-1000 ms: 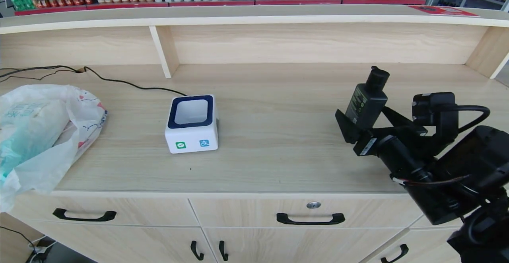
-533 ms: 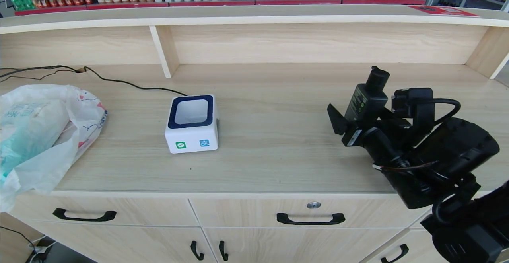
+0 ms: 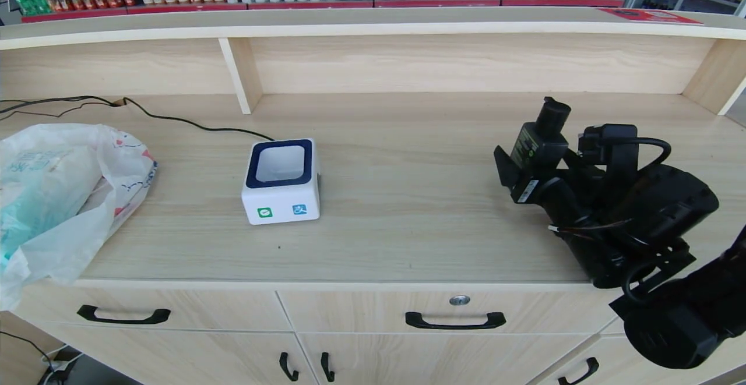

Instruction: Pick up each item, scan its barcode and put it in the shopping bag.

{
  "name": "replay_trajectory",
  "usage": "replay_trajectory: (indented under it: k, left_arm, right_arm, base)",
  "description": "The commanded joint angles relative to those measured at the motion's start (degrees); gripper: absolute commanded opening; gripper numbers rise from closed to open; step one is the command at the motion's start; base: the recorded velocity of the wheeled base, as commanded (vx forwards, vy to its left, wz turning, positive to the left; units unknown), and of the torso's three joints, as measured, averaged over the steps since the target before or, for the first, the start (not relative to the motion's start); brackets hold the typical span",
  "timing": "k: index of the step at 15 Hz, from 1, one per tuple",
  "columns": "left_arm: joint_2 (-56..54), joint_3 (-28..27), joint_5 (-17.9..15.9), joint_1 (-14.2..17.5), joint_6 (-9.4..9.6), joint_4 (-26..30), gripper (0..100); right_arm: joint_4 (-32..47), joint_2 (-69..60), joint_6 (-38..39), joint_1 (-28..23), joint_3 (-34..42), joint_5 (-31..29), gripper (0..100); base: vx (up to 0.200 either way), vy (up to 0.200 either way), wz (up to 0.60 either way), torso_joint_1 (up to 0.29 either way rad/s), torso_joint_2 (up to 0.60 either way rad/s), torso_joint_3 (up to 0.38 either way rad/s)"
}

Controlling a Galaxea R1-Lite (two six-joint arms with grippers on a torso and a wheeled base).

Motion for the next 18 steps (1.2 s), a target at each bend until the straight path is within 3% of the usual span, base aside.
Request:
replay_trajectory:
  k: [1, 9, 10, 18]
  left_arm:
    - [0.0, 0.0, 0.01, 0.0, -0.04, -0.02, 100]
    - [0.0, 0.0, 0.01, 0.0, -0.04, -0.02, 100]
    - [0.0, 0.0, 0.01, 0.0, -0.04, -0.02, 100]
    - [0.0, 0.0, 0.01, 0.0, -0.13, -0.02, 100]
  right_arm:
    - [-0.06, 0.48, -0.03, -0.36, -0.23, -0.01, 100]
    - [-0.06, 0.65, 0.05, -1.68, -0.14, -0.01, 100]
    - [-0.06, 0.65, 0.05, -1.68, -0.14, -0.01, 0]
    - [-0.06, -0.32, 0.85, -1.68, -0.58, -0.01, 0]
  base:
    - [0.0, 0.0, 0.0, 0.0, 0.0, 0.0]
    - [0.0, 0.0, 0.0, 0.0, 0.0, 0.0]
    - [0.0, 0.0, 0.0, 0.0, 0.0, 0.0]
    - [0.0, 0.0, 0.0, 0.0, 0.0, 0.0]
